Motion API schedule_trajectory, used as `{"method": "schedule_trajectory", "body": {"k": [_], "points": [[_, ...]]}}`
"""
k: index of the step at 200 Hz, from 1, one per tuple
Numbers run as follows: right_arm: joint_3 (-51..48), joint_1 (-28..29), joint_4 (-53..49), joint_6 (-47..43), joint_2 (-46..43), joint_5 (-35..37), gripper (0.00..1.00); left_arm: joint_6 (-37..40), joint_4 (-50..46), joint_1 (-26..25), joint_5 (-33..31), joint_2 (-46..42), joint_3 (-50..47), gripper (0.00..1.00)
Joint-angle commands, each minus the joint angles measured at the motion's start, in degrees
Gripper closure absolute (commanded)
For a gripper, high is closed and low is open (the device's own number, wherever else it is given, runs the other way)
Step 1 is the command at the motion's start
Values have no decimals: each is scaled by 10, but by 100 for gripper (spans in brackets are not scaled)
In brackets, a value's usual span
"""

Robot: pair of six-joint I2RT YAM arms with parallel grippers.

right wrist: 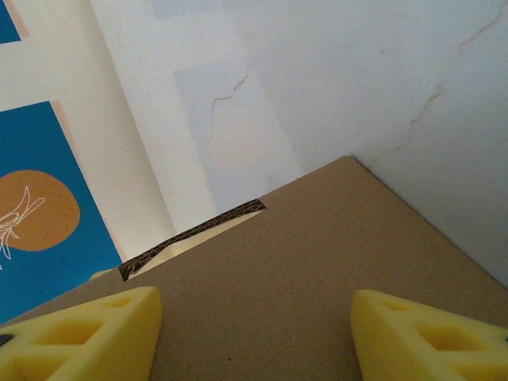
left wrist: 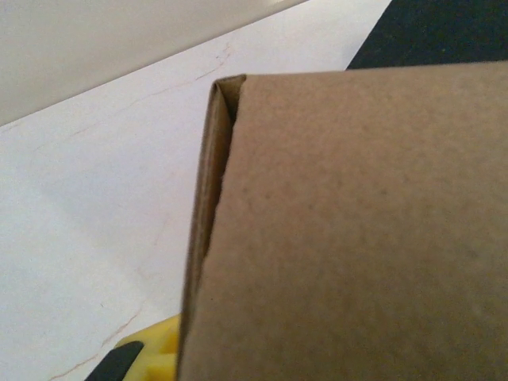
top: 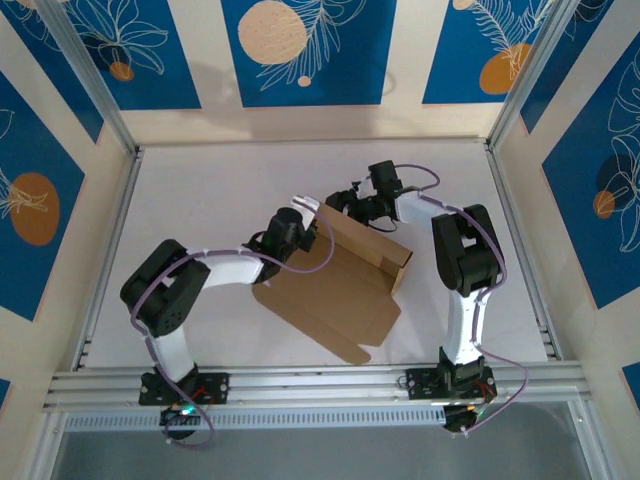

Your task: Fold the paper box

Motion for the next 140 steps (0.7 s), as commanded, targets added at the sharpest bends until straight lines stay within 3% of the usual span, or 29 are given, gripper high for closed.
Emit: {"method": "schedule_trajectory", "body": {"k": [1, 54, 94, 118, 140], "points": [[-11, 33, -41, -14, -28, -47, 35, 11, -16, -2, -39, 19, 19, 83], [-1, -23, -143, -87, -102, 49, 25, -25, 20, -1, 15, -22, -38, 63], [18, -44, -214, -133, -177, 135, 20, -27, 0, 0, 52, -60, -46, 54], [27, -35, -252, -168, -217, 178, 24, -31, 13, 4, 99, -74, -59, 46], [16, -19, -267, -193, -255, 209, 33, -43, 36, 7, 97, -84, -76, 42]]}}
